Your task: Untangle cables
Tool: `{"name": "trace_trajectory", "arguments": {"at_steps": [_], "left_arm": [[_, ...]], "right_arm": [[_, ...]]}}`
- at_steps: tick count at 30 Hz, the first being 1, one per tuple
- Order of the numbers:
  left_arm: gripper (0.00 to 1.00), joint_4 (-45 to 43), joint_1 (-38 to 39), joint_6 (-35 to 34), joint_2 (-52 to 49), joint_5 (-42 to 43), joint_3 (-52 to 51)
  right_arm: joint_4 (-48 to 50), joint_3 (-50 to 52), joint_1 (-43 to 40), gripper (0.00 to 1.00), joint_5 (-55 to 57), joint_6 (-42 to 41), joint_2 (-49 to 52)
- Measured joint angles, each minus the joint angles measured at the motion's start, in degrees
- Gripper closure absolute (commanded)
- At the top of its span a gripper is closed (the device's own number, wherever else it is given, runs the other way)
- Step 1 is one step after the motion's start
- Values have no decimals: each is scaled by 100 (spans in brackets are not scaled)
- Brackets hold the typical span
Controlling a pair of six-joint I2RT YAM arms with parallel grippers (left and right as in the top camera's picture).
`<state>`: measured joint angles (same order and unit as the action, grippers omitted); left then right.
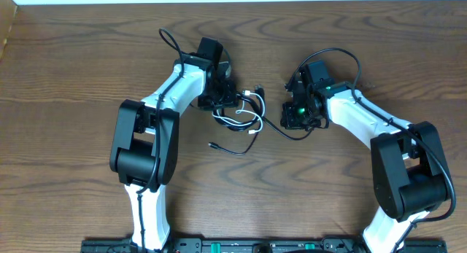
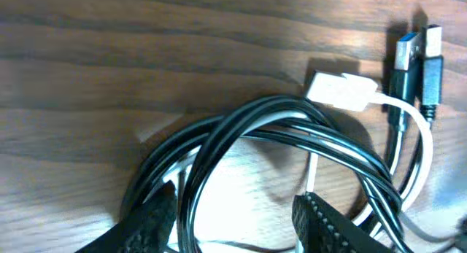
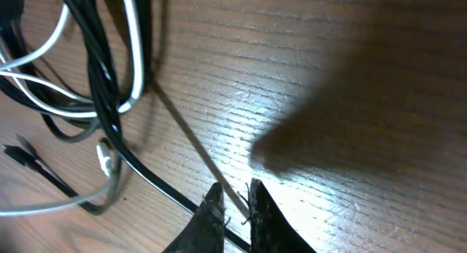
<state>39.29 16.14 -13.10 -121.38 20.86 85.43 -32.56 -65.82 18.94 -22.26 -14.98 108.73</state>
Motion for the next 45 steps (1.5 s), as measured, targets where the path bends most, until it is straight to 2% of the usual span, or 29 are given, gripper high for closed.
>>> {"name": "trace_trajectory", "arguments": {"at_steps": [6, 12, 16, 23, 24, 25, 27, 28, 29, 34, 41, 45], "left_arm": [[40, 149, -2, 133, 186, -297, 9], [40, 680, -4, 175, 304, -1228, 13], [39, 603, -4, 229, 304, -1661, 13], [39, 393, -4, 286, 181, -1473, 0], [41, 382, -4, 317, 114, -1386, 0], [49, 372, -4, 367, 24, -1294, 0], [78, 363, -2, 428, -15, -1220, 37], [87, 376, -4, 459, -35, -1198, 48], [92, 382, -4, 461, -48, -1182, 57], [93, 398, -52, 586, -68, -1075, 70], [93, 393, -61, 850, 44, -1036, 59], [92, 234, -57, 898, 612, -1014, -7]], "right_arm": [[0, 0, 0, 85, 7, -33, 0], [0, 2, 0, 83, 15, -39, 0], [2, 4, 0, 82, 22, -42, 0], [0, 4, 0, 81, 26, -50, 0], [0, 4, 0, 80, 26, -50, 0], [0, 4, 0, 81, 26, -52, 0], [4, 4, 0, 80, 31, -52, 0], [0, 4, 0, 77, 28, -52, 0], [0, 4, 0, 76, 31, -52, 0], [136, 20, 0, 86, 22, -17, 0], [564, 22, -221, 82, -796, 177, -17], [776, 22, -531, 80, -1447, 315, -173]]}}
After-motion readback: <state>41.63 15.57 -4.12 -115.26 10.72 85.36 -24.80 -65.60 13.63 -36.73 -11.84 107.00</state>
